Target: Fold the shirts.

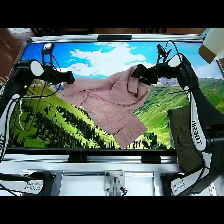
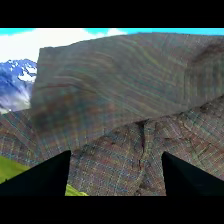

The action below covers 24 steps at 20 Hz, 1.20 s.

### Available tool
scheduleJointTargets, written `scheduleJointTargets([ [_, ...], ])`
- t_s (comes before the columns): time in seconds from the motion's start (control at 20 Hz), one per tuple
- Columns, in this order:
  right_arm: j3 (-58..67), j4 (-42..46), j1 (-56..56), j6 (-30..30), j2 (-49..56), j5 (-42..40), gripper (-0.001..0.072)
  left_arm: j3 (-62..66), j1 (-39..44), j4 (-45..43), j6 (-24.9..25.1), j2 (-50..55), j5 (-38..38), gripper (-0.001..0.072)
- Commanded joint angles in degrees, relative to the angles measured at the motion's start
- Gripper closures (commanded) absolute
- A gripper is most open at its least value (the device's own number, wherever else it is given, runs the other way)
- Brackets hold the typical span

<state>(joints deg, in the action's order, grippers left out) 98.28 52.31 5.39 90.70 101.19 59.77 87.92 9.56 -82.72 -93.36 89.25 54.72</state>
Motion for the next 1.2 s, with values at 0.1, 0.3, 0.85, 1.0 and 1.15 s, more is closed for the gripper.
scheduleJointTargets([
  [0.1,5.9,2.9,-6.6,-6.6,-1.8,3.2,0.0123,-0.1,-3.0,0.1,0.7,-0.4,14.9,0.0001],
  [0.3,7.1,16.7,-15.3,-6.1,-7.9,15.7,0.0123,-6.6,-1.7,8.5,0.7,-3.0,28.7,0.0001],
  [0.85,6.7,15.3,-21.3,-9.8,-8.4,26.6,0.0115,-32.0,15.8,36.3,-1.9,-1.7,-10.8,0.0001],
  [1.0,5.1,11.9,-21.2,-10.0,-6.1,27.5,0.0034,-32.0,16.2,38.4,-2.2,0.5,-12.7,0.0036],
  [1.15,3.0,7.8,-20.8,-9.5,-3.3,27.0,0.0034,-31.6,14.9,38.4,-2.0,0.2,-11.1,0.0675],
])
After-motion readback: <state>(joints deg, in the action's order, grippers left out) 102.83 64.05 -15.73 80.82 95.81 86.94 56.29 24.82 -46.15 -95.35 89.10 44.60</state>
